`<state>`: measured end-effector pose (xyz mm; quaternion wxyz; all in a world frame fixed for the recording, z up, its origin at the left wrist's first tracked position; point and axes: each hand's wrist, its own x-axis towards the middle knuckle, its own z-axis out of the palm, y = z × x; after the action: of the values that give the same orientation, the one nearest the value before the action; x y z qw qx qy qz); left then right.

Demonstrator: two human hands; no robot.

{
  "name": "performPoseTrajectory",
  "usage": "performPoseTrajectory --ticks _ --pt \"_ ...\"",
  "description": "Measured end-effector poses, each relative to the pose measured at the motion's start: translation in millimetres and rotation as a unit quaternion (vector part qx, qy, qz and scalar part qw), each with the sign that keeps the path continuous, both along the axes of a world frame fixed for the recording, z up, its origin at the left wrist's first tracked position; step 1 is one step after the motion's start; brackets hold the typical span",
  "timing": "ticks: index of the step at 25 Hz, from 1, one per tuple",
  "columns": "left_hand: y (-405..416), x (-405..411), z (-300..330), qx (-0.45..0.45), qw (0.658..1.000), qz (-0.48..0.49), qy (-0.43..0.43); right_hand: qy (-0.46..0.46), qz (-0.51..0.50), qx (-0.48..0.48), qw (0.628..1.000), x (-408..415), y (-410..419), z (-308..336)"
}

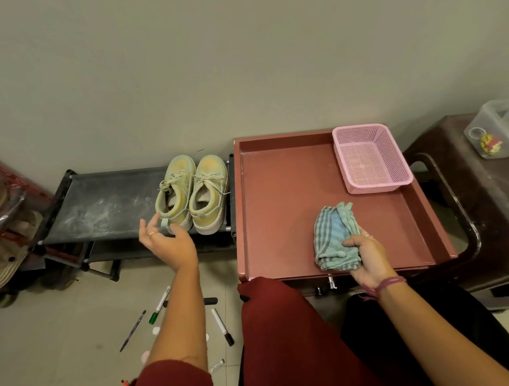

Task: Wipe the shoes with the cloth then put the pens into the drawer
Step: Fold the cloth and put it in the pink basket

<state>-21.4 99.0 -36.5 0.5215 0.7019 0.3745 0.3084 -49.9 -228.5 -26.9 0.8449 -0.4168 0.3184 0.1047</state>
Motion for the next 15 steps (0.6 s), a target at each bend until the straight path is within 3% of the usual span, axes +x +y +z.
performPoseTrajectory --ticks 4,7,11,15 --pt "-41.9 -17.2 27.9 -0.033 0.996 -0.031 -0.076 -0.019 -0.01 0.042 0.999 -10.8 -10.5 17.4" --pt "-86.4 -32.5 51.0 -0.112 0.984 -0.097 -0.097 -0.044 0.003 0.079 0.996 -21.0 -15.7 33.7" --pt "-152.7 -59.6 71.3 -0.225 0.947 -0.228 -0.011 -0.075 0.026 0.116 0.99 -36.4 -22.6 53.2" --pt "-206.6 -85.9 84.3 -0.336 0.854 -0.378 0.119 -0.097 0.063 0.094 0.989 -57.4 -28.2 70.1"
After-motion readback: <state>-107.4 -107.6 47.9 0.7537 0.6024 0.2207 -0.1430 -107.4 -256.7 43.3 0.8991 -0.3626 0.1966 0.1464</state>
